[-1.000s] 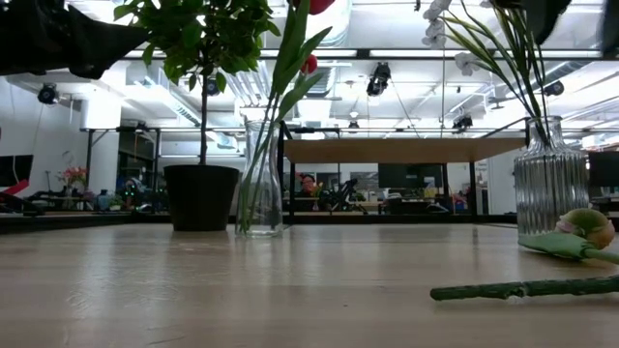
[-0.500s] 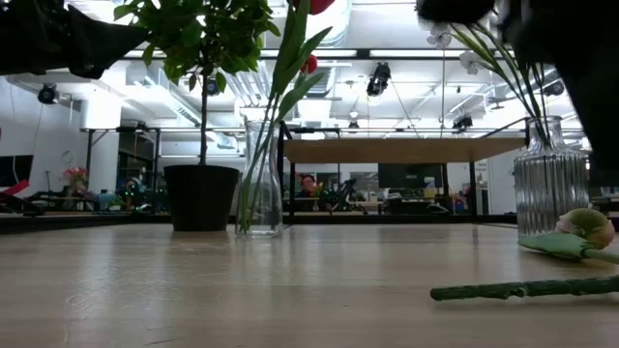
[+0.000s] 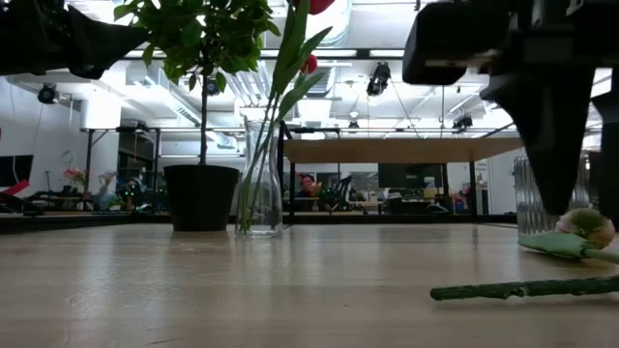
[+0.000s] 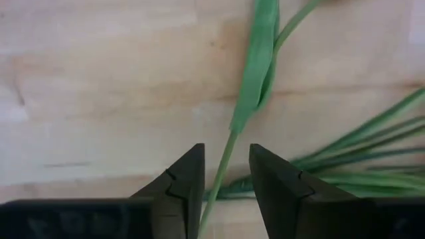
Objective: Pick and place flowers into a vace then onto a shelf
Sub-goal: Put the pink flower into the right transparent vase
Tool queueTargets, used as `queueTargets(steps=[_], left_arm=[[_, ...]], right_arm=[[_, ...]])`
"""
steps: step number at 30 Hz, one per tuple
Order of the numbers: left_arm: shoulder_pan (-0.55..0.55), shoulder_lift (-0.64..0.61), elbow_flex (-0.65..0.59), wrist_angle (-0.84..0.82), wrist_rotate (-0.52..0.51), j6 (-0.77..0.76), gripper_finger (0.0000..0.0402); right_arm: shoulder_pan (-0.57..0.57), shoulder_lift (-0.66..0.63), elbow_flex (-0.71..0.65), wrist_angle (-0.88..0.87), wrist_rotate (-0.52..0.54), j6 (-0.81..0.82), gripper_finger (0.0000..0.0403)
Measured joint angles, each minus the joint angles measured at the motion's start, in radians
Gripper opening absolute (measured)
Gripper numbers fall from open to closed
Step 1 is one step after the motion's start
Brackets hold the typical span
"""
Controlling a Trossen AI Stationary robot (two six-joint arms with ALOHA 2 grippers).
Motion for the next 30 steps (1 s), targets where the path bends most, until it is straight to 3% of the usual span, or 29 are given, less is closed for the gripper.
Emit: queueTargets(steps=[12, 21, 25, 30], left_arm=[[0.0, 0.0, 0.0, -0.004, 0.0, 0.0, 0.0004], [0.0, 0.0, 0.0, -0.005, 0.0, 0.0, 0.0004], [0.0, 0.0, 0.0, -0.005, 0.0, 0.0, 0.0004], [0.0, 0.0, 0.0, -0.004, 0.0, 0.0, 0.0004]], right_arm=[[-0.025, 0.082, -0.004, -0.008, 0.018, -0.033, 0.0109], [-0.03, 0.09, -0.002, 0.001, -0.03, -0.075, 0.0107], [-0.031, 0.089, -0.003, 0.009, -0.067, -0.1, 0.0087], [-0.03, 0.089, -0.002, 0.017, -0.089, -0.117, 0.0032]])
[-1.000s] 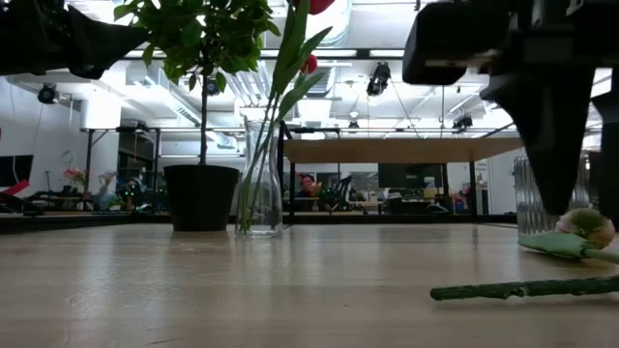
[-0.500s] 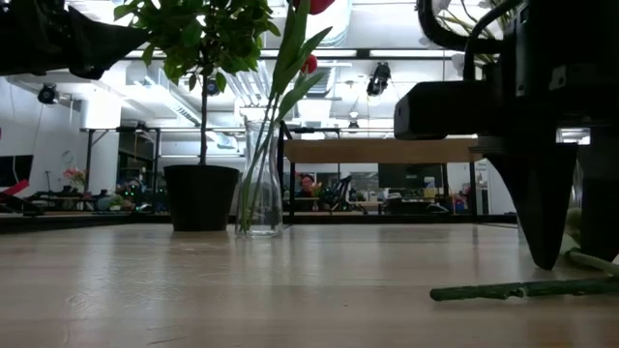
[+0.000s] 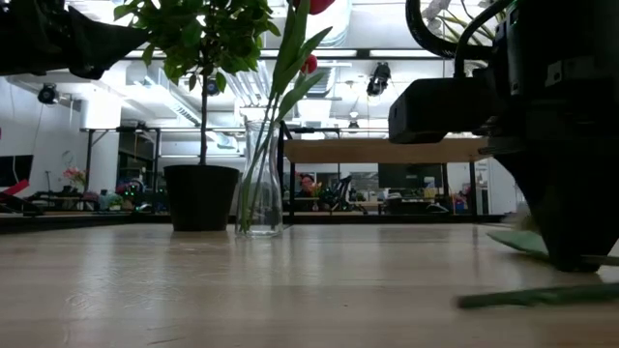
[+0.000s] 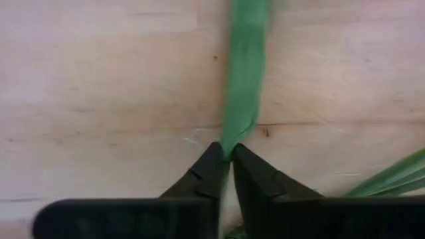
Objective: Pick and place flowers into a vace then onto a shelf
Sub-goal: Put the pink flower into the right transparent vase
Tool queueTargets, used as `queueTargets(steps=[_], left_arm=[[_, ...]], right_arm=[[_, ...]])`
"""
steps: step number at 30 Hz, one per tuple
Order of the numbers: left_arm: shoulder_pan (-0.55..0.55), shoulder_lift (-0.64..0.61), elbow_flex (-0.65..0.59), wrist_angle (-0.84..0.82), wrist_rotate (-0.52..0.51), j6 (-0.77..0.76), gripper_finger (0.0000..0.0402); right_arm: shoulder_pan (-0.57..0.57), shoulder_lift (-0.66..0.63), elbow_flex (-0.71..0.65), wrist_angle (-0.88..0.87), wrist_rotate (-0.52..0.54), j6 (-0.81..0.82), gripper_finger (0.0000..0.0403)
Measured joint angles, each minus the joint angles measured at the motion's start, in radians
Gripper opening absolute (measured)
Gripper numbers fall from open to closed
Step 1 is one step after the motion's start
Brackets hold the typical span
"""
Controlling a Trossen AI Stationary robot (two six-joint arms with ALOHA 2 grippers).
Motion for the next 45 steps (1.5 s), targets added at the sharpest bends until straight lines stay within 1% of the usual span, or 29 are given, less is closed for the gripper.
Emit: queueTargets(steps=[2, 6, 8, 11, 14, 16, 18, 22, 24, 31, 36, 38, 41, 42, 45], left_arm=[[0.0, 0.0, 0.0, 0.0, 0.0, 0.0, 0.0004], [0.0, 0.0, 0.0, 0.0, 0.0, 0.0, 0.0004], [0.0, 0.0, 0.0, 0.0, 0.0, 0.0, 0.0004], [0.0, 0.0, 0.0, 0.0, 0.0, 0.0, 0.0004], [0.0, 0.0, 0.0, 0.0, 0.0, 0.0, 0.0004], [0.0, 0.0, 0.0, 0.0, 0.0, 0.0, 0.0004], [0.0, 0.0, 0.0, 0.0, 0.0, 0.0, 0.0004], [0.0, 0.0, 0.0, 0.0, 0.0, 0.0, 0.0004], [0.0, 0.0, 0.0, 0.001, 0.0, 0.0, 0.0004], [0.0, 0.0, -0.001, 0.006, 0.0, 0.0, 0.0004], [0.0, 0.0, -0.001, 0.039, 0.0, 0.0, 0.0004], [0.0, 0.0, -0.001, 0.062, 0.0, 0.0, 0.0004], [0.0, 0.0, -0.001, 0.099, 0.0, 0.0, 0.0004], [0.0, 0.0, -0.001, 0.112, 0.0, 0.0, 0.0004], [0.0, 0.0, -0.001, 0.154, 0.0, 0.0, 0.0004]], right_arm=[[0.0, -0.003, 0.0, 0.0, -0.005, -0.021, 0.0015], [0.001, -0.011, 0.0, -0.002, -0.008, -0.047, 0.0013], [0.004, -0.019, 0.006, -0.006, -0.013, -0.085, 0.0012], [0.006, -0.035, 0.033, -0.006, 0.016, -0.148, 0.0012], [0.004, -0.045, 0.063, -0.008, 0.086, -0.214, 0.0012], [0.003, -0.052, 0.087, -0.007, 0.148, -0.272, 0.0011], [0.006, -0.061, 0.121, -0.006, 0.214, -0.388, 0.0011], [0.032, -0.064, 0.21, 0.034, 0.387, -0.765, 0.0011], [0.049, -0.061, 0.252, 0.056, 0.479, -0.911, 0.0011], [0.129, -0.063, 0.407, 0.053, 0.798, -1.256, 0.0011], [0.244, -0.065, 0.507, 0.05, 1.001, -1.489, 0.0011], [0.3, -0.069, 0.518, 0.033, 1.094, -1.546, 0.0011], [0.378, -0.089, 0.498, -0.027, 1.196, -1.515, 0.0011], [0.399, -0.099, 0.486, -0.048, 1.211, -1.478, 0.0011], [0.441, -0.124, 0.449, -0.09, 1.207, -1.352, 0.0011]])
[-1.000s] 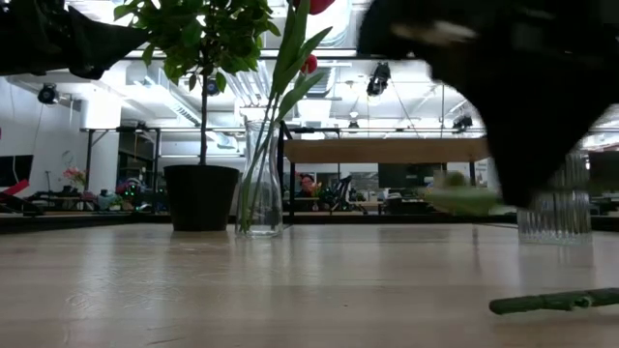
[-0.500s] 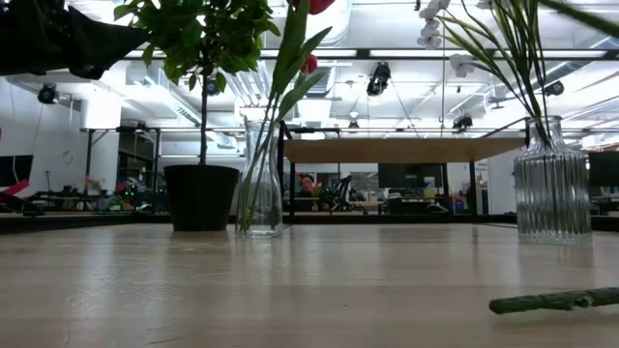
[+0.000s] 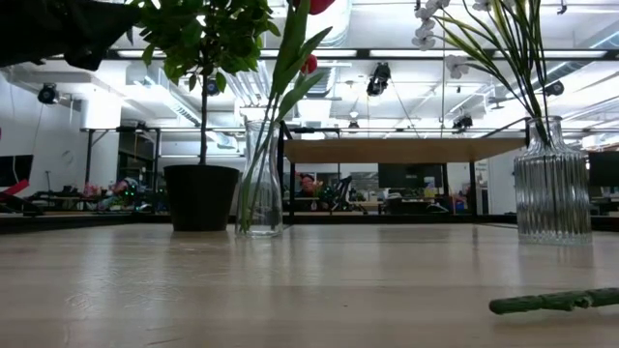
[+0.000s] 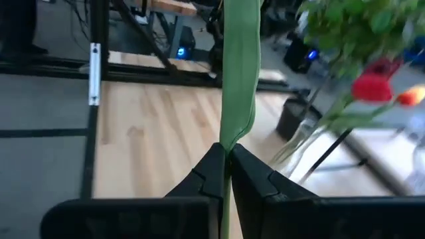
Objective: Pick and place flowers into a vace then onto a shelf
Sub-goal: Put the pink flower into the right transparent vase
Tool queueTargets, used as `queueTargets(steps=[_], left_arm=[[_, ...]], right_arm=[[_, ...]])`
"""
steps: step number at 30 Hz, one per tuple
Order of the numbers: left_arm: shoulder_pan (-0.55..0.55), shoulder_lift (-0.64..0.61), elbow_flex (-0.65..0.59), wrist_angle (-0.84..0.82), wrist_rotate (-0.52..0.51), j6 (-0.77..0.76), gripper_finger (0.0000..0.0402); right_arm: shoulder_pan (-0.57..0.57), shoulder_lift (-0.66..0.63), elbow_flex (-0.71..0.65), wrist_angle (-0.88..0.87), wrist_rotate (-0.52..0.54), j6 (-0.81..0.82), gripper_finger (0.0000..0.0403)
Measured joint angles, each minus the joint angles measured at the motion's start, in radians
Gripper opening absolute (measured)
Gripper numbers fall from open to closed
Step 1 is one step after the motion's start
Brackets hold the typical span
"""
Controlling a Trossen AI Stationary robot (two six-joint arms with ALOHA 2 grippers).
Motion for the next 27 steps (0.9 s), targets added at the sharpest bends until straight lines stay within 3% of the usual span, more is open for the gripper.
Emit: queueTargets(steps=[6, 12, 15, 20, 22, 27], left_arm=[[0.0, 0.0, 0.0, 0.057, 0.0, 0.0, 0.0004], [0.0, 0.001, 0.0, 0.057, 0.0, 0.0, 0.0004], [0.0, 0.001, -0.001, 0.057, 0.0, -0.001, 0.0004], [0.0, 0.002, -0.006, 0.056, 0.0, -0.003, 0.0004], [0.0, 0.002, -0.01, 0.058, 0.0, -0.023, 0.0004], [0.0, 0.002, -0.017, 0.059, 0.0, -0.033, 0.0004]], right_arm=[[0.017, -0.035, -0.099, 0.058, -0.2, 0.169, 0.0011], [0.012, -0.045, -0.241, 0.355, -0.332, 0.101, 0.0011], [-0.005, -0.048, -0.318, 0.642, -0.439, -0.026, 0.0011], [-0.029, -0.048, -0.463, 1.153, -0.617, -0.409, 0.0011], [-0.027, -0.048, -0.503, 1.211, -0.625, -0.537, 0.0011], [-0.023, -0.079, -0.591, 1.153, -0.566, -0.711, 0.0011]])
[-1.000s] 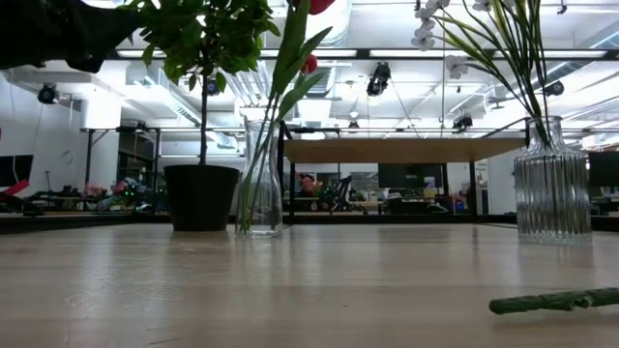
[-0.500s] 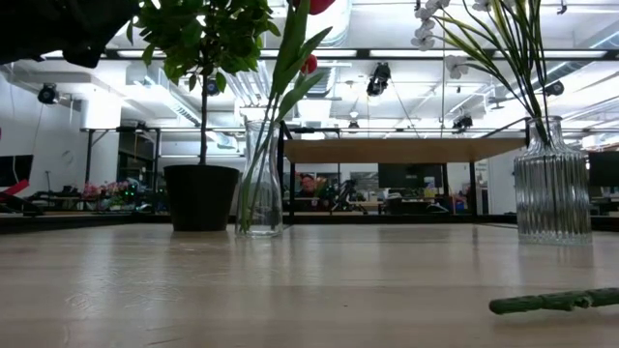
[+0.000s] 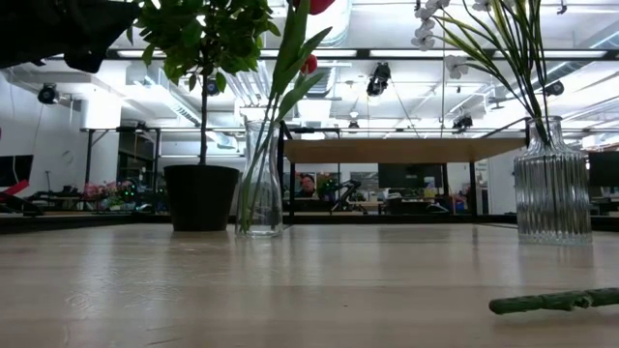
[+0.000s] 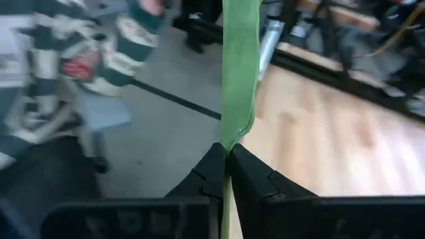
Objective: Pick and place flowers into a vace then onto a shelf
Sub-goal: Put the pink flower into the right transparent vase
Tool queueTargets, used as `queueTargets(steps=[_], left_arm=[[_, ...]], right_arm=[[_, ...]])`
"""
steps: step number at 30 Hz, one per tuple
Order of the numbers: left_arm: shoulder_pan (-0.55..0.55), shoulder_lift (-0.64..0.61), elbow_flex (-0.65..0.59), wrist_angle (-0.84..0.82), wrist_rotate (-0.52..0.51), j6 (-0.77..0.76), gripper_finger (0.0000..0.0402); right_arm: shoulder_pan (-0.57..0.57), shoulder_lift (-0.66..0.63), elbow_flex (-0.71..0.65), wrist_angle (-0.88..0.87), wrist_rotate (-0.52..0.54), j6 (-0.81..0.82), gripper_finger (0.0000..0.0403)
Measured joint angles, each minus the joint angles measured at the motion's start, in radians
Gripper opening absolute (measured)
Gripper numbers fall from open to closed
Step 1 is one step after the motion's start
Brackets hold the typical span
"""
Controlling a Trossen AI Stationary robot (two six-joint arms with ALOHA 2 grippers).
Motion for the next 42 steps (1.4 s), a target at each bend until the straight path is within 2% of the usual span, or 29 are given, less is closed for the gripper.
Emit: queueTargets(steps=[4, 14, 21, 27, 33, 38, 42], left_arm=[[0.0, 0.0, -0.008, -0.004, 0.0, -0.002, 0.0004], [0.0, 0.0, -0.009, -0.003, 0.0, -0.002, 0.0004], [0.0, -0.001, -0.004, 0.002, 0.0, -0.002, 0.0004], [0.0, -0.001, -0.004, 0.0, 0.0, -0.002, 0.0004], [0.0, -0.001, -0.004, -0.003, 0.0, -0.002, 0.0004], [0.0, -0.001, -0.005, -0.003, 0.0, -0.002, 0.0004], [0.0, -0.001, -0.006, -0.003, 0.0, -0.002, 0.0004]], right_arm=[[-0.001, -0.13, -0.126, -0.015, 0.067, -0.002, 0.0011], [0.0, -0.595, -0.524, -0.005, 0.072, 0.105, 0.0011], [0.001, -0.903, -0.723, 0.077, 0.131, -0.117, 0.0011], [0.002, -1.119, -0.814, 0.077, 0.257, -0.229, 0.0011], [0.001, -1.246, -0.855, 0.073, 0.35, -0.345, 0.0011], [0.016, -1.282, -0.87, 0.038, 0.351, -0.318, 0.0011], [0.056, -1.297, -0.817, -0.147, 0.347, -0.162, 0.0011]])
